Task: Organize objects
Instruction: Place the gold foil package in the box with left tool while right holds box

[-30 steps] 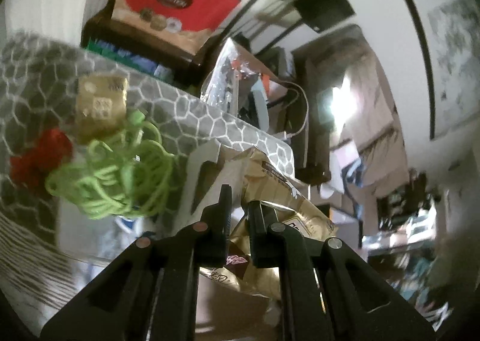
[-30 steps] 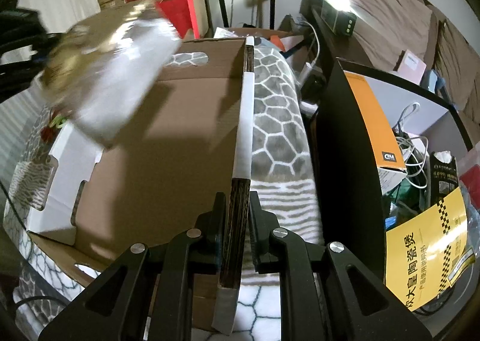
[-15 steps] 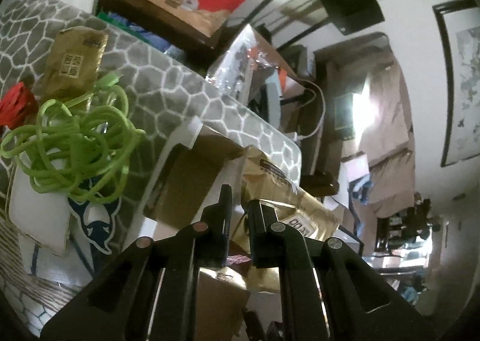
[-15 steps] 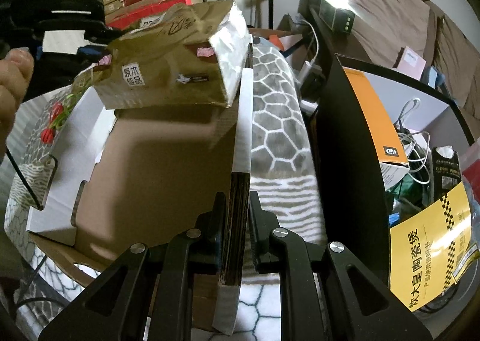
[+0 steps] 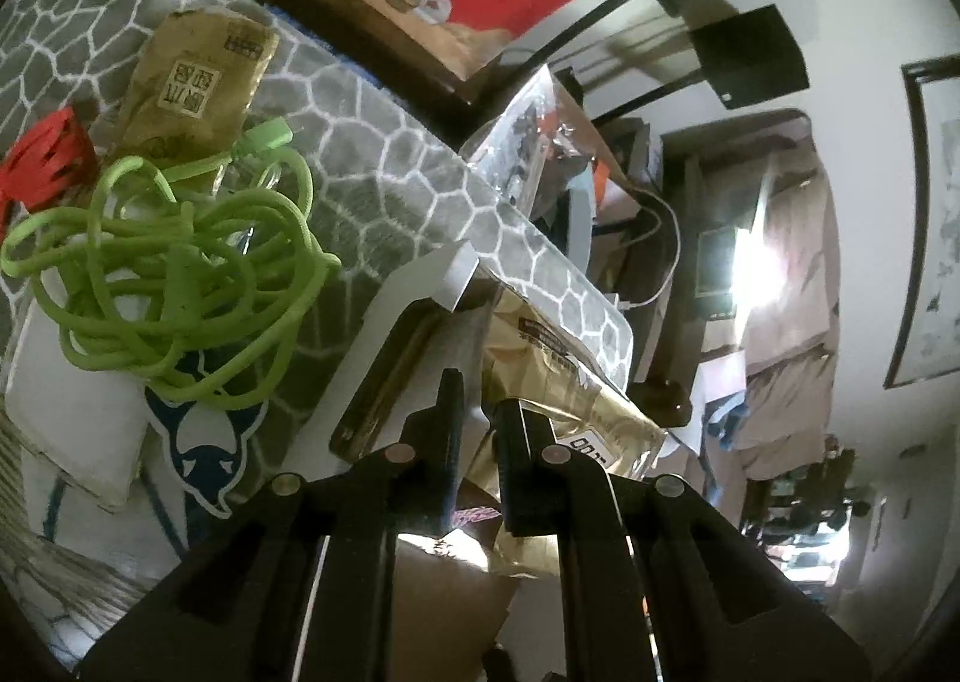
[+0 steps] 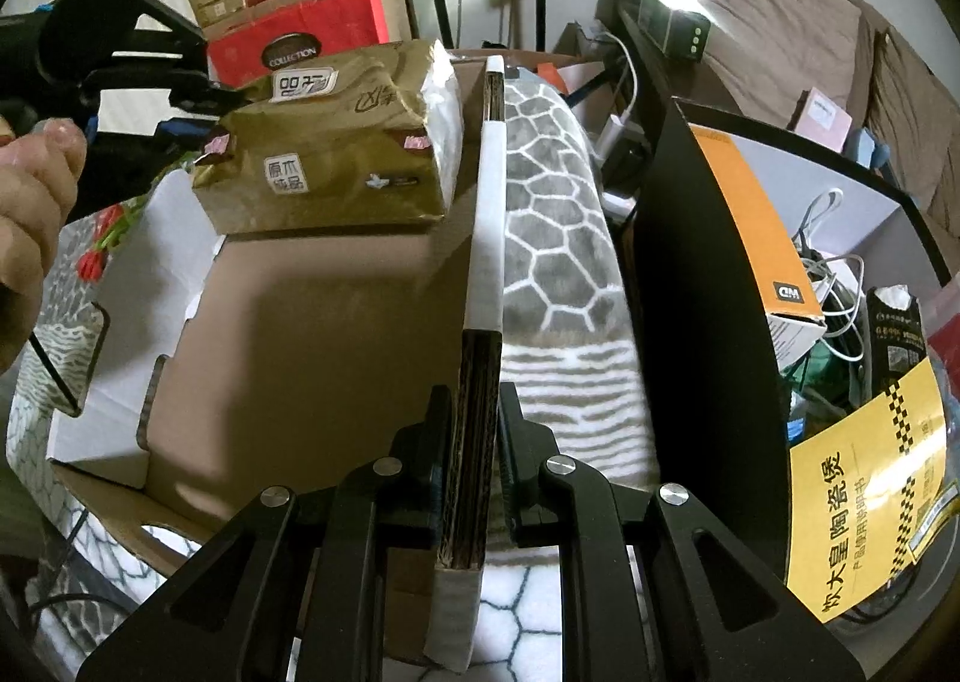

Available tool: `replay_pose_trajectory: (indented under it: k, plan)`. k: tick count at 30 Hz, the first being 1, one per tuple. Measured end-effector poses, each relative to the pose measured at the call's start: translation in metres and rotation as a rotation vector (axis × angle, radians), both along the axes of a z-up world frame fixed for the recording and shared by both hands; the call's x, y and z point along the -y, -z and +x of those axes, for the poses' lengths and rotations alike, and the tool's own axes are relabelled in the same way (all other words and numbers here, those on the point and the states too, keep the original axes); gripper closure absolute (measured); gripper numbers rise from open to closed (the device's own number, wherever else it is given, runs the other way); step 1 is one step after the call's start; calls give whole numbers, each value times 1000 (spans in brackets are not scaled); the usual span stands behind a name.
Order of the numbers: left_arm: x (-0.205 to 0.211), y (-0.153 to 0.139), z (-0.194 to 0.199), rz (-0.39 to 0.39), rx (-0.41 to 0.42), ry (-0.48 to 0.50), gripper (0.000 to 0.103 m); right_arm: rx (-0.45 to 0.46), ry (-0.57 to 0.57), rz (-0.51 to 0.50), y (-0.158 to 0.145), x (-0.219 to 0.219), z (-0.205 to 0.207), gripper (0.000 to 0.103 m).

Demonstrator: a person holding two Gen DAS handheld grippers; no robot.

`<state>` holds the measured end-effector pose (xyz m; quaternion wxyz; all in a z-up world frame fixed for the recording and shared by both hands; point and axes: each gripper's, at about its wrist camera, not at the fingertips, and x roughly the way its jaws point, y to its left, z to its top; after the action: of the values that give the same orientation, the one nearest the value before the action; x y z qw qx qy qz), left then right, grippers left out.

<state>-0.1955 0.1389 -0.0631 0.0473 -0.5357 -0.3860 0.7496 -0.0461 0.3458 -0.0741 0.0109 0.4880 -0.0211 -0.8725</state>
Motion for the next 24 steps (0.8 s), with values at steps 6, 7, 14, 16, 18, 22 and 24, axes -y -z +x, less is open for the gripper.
replay_pose_trajectory:
  k: [6,7,14,16,18,22,24]
  plan:
    - [-6,-1,-4,-27,12,31,91,-1,-1,2,-1,1,3,90]
    - [-6,-1,-4,-27,23,44,86,-1,0,0,-1,1,2,90]
    - [-4,-14,9,40,23,160,51,-1,1,-1,0,2,0,90]
    - [-4,-24,15,23,5,196,45,-1,1,-1,0,2,0,90]
    - [-3,-34,23,41,-12,252,40,-1,3,-1,1,2,0,90]
    - [3,-49,34,43,-40,338,37,1,7,-4,1,2,-1,90]
    - [10,-54,38,30,-55,361,36,0,8,-2,1,3,0,90]
